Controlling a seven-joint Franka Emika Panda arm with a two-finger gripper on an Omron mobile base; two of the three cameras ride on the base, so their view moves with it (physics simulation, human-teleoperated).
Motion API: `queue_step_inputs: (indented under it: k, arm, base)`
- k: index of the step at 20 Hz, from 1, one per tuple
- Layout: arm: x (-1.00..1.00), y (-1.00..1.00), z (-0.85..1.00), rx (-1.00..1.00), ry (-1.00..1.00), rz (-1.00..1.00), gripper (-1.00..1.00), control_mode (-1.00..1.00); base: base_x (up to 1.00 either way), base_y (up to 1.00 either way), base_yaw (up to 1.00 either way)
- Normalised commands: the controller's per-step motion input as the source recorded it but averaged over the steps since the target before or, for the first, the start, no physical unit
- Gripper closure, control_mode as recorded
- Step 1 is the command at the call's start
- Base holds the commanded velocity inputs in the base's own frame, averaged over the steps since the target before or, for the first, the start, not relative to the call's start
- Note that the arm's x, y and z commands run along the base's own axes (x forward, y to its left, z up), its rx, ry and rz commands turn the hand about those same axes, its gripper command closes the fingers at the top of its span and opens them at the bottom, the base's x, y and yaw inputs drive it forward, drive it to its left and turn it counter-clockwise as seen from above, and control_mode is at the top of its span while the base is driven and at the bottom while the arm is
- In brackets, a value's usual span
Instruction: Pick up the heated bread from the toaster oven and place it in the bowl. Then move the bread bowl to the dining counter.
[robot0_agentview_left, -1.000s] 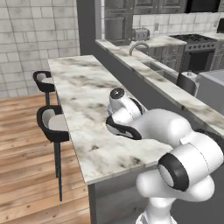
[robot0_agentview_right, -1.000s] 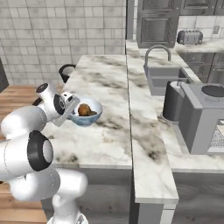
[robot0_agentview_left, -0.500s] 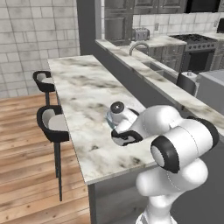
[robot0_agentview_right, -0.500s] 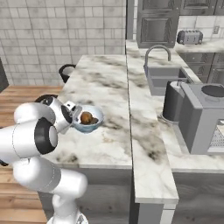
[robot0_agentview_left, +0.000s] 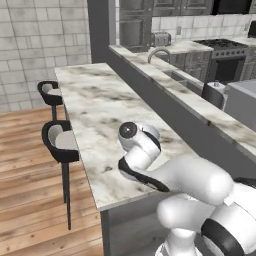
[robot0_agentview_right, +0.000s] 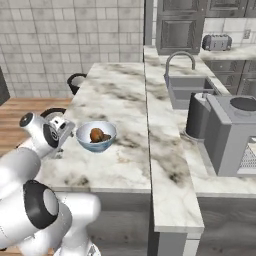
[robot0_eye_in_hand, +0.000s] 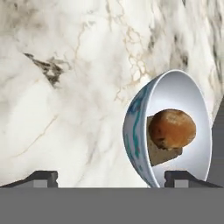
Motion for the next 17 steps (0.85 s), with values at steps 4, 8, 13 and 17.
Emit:
queue_step_inputs:
  k: [4, 8, 13, 17]
  arm:
    - [-1.00, 0.20, 0.97, 0.00, -0.10, 0.00, -1.00, -1.00]
    - [-1.00, -0.34, 0.66, 0.06, -0.42, 0.00, -1.00, -1.00]
    - [-1.00, -0.93, 0.43, 0.14, -0.55, 0.01, -1.00, -1.00]
    - [-1.00, -1.00, 0.41, 0.26, -0.45, 0.00, -1.00, -1.00]
  base:
    - [0.00, 0.00, 0.00]
    - [0.00, 0.00, 0.00]
    - [0.00, 0.00, 0.00]
    - [0.00, 0.00, 0.00]
